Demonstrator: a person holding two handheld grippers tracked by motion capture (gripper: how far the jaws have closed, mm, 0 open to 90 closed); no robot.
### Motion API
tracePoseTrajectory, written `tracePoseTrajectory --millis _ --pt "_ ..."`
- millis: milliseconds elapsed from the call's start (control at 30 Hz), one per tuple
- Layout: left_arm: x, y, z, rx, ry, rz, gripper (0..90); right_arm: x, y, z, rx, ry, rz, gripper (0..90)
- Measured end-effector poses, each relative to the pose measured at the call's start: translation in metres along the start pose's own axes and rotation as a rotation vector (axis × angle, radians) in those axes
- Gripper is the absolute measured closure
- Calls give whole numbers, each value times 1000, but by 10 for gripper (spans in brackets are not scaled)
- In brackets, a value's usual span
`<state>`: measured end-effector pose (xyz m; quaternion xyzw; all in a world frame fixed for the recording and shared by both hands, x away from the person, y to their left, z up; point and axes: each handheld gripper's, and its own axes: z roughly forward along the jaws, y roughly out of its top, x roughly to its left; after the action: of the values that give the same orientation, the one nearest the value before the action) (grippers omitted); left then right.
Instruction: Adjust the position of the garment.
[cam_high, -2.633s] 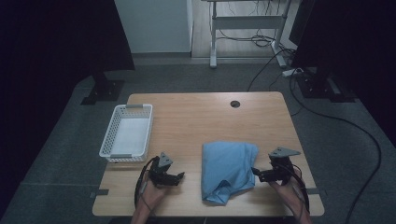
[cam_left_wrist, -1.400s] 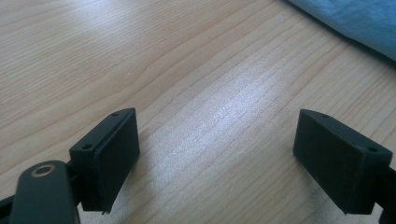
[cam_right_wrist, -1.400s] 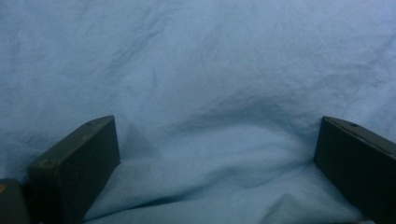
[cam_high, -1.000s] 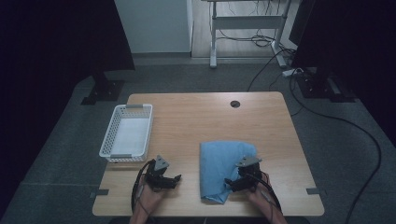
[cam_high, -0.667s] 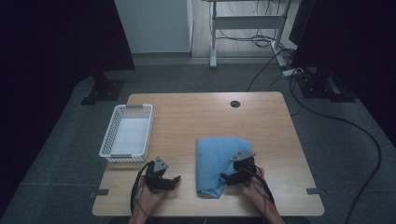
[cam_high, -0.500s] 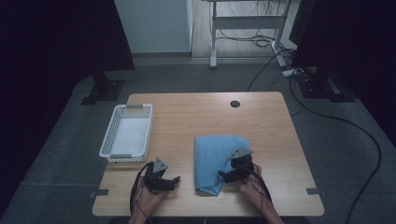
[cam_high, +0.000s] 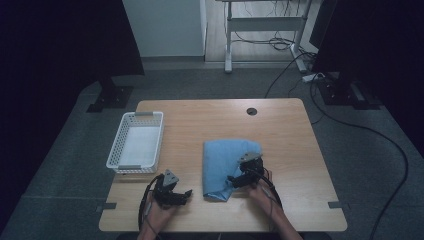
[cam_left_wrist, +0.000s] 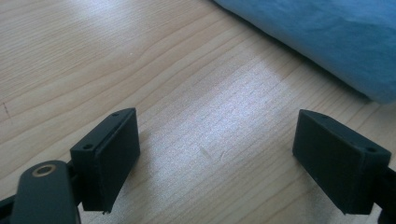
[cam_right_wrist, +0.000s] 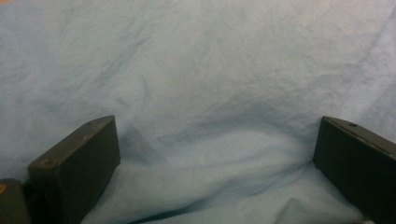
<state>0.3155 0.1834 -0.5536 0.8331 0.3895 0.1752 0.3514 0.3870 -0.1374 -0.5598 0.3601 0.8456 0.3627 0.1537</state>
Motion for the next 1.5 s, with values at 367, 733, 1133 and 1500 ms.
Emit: tracePoseTrajectory --millis 367,733,1133,1500 --pt "0 0 0 0 0 0 141 -3 16 16 1 -4 3 3" --pt "0 0 0 0 1 -2 140 -5 30 31 1 -3 5 2" --pt "0 1 1 0 1 -2 141 -5 48 49 0 -2 2 2" --pt "0 1 1 -1 0 -2 141 -3 66 67 1 -12 17 2"
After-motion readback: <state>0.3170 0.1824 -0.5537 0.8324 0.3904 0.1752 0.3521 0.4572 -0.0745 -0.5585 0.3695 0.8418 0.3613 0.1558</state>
